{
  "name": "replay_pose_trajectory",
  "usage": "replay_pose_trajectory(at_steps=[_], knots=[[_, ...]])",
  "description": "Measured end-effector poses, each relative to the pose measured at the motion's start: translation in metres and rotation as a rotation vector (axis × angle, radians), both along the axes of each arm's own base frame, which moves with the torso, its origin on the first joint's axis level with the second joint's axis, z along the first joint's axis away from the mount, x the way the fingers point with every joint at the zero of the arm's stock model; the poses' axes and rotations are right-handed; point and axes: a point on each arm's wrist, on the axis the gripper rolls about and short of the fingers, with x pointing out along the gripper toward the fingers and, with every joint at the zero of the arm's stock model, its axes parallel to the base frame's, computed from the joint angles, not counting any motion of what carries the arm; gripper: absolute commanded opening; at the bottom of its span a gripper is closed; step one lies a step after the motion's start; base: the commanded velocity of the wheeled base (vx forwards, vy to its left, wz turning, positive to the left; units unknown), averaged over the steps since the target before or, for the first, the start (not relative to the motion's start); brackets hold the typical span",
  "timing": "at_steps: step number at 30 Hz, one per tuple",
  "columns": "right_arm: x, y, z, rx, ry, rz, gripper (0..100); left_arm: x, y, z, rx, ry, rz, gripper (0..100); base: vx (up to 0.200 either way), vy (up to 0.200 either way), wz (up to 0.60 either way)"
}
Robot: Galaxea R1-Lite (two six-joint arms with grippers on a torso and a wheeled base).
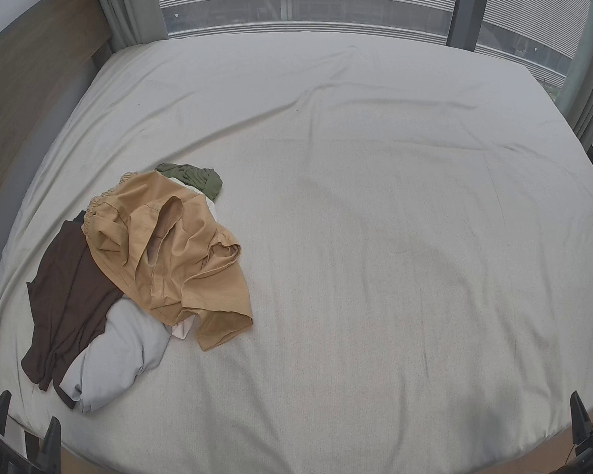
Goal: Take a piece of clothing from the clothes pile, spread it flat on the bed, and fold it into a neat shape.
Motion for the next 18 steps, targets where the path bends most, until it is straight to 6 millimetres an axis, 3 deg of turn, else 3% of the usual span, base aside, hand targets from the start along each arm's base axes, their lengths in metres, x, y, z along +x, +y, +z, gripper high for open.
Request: replay_pose_trajectory(at_steps=[18], knots=[[0.000, 0.001, 0.009, -0.009, -0.090, 0.041, 100, 0.000, 0.000, 0.000, -0.001, -0.001, 0.000, 100, 0.000, 0.000, 0.00]])
